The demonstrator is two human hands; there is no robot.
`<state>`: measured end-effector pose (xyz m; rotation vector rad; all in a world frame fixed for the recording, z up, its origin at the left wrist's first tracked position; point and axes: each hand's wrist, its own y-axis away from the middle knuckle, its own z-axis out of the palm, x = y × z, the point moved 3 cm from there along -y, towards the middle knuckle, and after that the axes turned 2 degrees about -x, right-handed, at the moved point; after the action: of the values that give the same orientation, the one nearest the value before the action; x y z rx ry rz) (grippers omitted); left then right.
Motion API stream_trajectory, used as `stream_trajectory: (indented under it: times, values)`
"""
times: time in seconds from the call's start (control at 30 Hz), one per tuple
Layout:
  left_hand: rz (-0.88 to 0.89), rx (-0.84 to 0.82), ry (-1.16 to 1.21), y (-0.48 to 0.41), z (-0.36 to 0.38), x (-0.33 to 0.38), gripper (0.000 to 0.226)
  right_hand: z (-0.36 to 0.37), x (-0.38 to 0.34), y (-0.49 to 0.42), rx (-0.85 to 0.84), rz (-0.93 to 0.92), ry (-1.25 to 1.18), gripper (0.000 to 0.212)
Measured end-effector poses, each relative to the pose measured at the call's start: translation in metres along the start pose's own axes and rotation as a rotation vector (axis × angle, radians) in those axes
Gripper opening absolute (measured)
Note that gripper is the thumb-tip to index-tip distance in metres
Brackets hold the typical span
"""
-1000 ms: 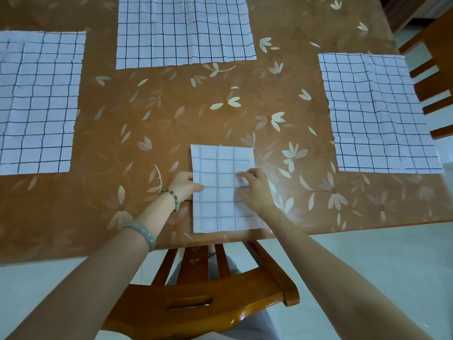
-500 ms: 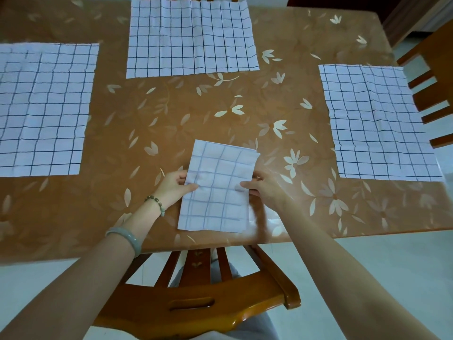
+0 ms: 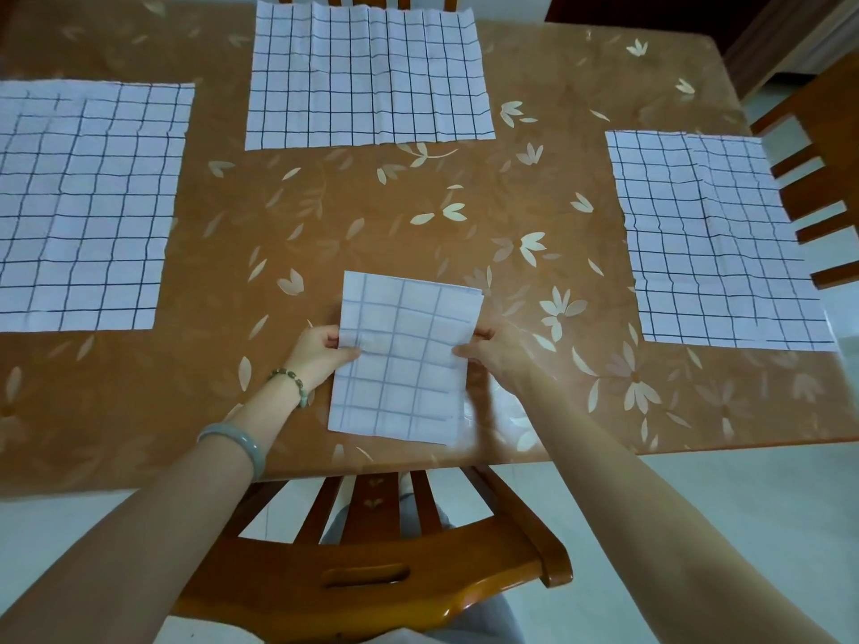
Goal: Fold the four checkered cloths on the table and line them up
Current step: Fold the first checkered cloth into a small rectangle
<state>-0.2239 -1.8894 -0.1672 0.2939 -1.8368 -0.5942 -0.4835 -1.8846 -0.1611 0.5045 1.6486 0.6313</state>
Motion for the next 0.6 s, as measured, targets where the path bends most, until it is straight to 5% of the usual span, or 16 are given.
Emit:
stream_trajectory:
  times: [0.37,0.43,0.6]
  values:
    - [-0.018,0.082,-0.118,0.000,-0.020,-0.022,0.018,0.008,0.015,0.012,0.165,-0.180,0.292,0.012]
    - [-0.098,0.104,-0.037,0.003,-0.019,-0.023,0.010,0.010,0.022,0.012,0.190,-0.216,0.351,0.023]
    - [-0.390,-0.002,0.324,0.007,-0.012,-0.022,0.041,0.015,0.042,0.012,0.147,-0.301,0.543,0.013]
